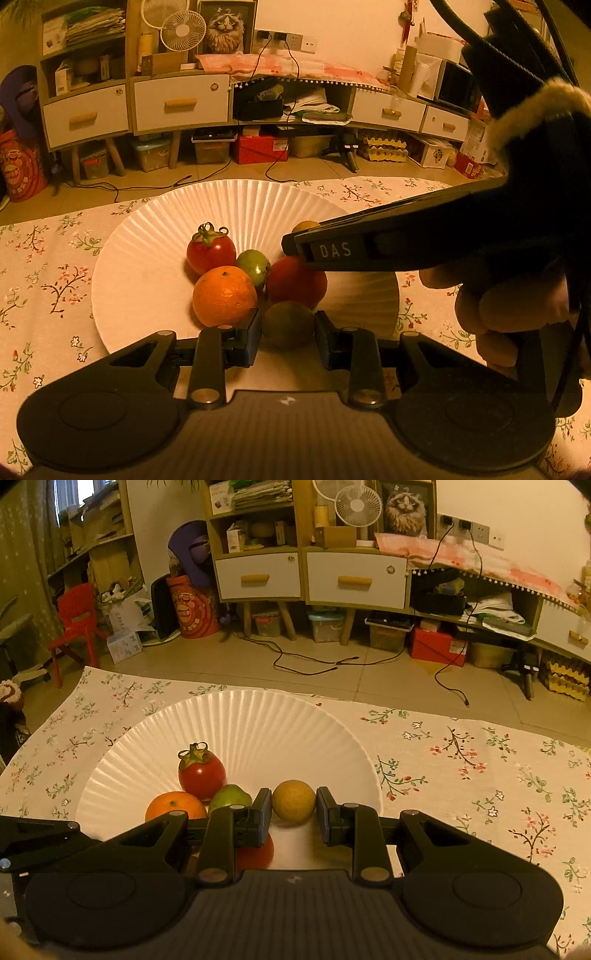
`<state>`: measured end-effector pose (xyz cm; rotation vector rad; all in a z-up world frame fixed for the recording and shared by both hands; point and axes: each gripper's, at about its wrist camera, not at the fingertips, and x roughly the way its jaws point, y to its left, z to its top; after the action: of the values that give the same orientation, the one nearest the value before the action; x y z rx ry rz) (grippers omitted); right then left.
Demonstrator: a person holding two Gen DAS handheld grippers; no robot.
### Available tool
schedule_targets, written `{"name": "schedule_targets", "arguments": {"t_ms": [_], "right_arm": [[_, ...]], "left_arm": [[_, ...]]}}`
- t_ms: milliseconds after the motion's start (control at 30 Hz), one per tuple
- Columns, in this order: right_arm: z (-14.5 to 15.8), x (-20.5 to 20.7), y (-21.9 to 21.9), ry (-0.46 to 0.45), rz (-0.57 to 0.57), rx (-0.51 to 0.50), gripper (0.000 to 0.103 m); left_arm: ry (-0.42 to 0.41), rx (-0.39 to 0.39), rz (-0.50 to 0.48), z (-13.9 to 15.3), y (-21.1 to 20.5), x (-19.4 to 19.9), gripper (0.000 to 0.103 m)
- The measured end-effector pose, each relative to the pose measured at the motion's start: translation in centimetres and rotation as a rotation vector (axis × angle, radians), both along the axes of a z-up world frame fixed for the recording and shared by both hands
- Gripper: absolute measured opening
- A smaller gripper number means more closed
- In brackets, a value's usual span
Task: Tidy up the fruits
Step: 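Lower both held fruits onto the white plate and open both grippers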
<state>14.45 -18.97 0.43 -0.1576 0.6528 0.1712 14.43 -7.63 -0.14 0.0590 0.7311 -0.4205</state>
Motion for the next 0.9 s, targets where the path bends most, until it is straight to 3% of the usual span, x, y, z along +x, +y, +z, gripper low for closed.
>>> {"name": "schedule_targets", "arguments": {"t_ms": [300, 900], "right_arm": [[0.3, -0.3, -0.3, -0.004, 0.0, -0.005, 0.027], [2.0, -2.9, -0.2, -0.046, 0.005, -0.023, 0.052]], "left_arm": [[-0.003, -0.006, -0.007, 0.2, 0.0, 0.0, 0.035], [-0.034, 0.023, -0.034, 1.3, 0.4, -2.1, 0.054]]}}
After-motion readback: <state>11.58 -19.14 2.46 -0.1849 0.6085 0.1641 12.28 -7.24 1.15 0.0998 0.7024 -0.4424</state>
